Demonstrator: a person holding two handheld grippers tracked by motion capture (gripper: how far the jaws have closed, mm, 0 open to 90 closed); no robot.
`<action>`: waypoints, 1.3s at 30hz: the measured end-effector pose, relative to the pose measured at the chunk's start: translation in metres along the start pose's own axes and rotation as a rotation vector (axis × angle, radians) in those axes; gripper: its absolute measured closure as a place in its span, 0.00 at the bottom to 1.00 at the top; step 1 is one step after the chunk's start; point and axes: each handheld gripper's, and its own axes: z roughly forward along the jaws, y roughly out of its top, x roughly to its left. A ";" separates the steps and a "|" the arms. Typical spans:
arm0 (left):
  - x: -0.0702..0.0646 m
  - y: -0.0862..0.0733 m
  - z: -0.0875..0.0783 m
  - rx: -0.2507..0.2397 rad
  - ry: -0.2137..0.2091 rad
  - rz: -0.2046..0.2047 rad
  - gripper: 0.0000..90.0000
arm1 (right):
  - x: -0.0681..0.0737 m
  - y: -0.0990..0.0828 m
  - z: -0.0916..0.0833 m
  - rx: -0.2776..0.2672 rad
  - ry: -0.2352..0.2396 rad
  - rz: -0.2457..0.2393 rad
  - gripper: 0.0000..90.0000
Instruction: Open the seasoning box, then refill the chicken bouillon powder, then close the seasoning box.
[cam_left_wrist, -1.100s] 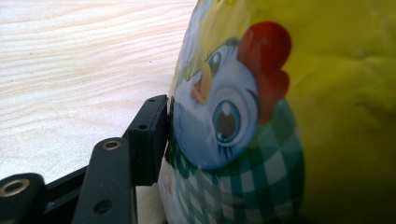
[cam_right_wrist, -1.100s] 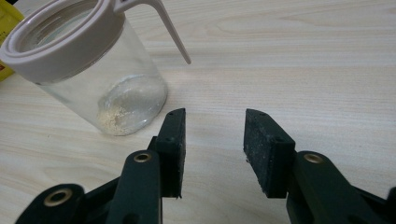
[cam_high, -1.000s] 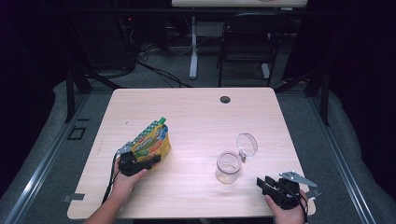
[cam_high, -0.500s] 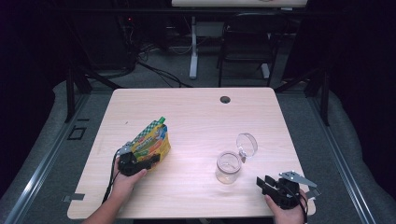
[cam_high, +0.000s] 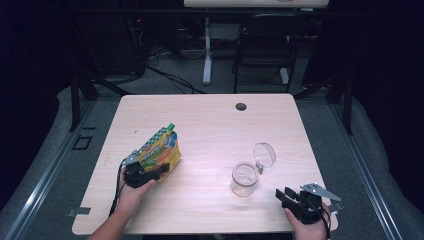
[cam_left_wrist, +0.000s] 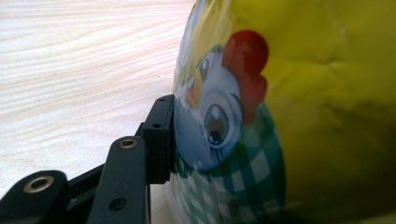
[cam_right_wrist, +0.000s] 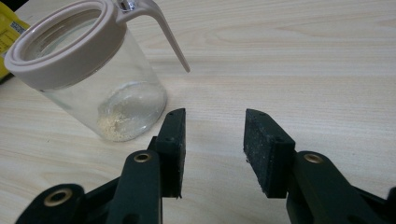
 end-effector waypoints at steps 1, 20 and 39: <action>-0.001 0.001 0.000 0.000 0.001 0.006 0.61 | 0.000 0.000 0.000 -0.001 0.001 -0.001 0.66; -0.014 0.007 -0.010 0.008 0.024 0.086 0.61 | 0.002 0.002 0.002 -0.013 0.019 -0.012 0.66; -0.029 0.009 -0.020 0.019 0.095 0.208 0.61 | 0.010 0.007 0.008 -0.029 0.047 -0.070 0.63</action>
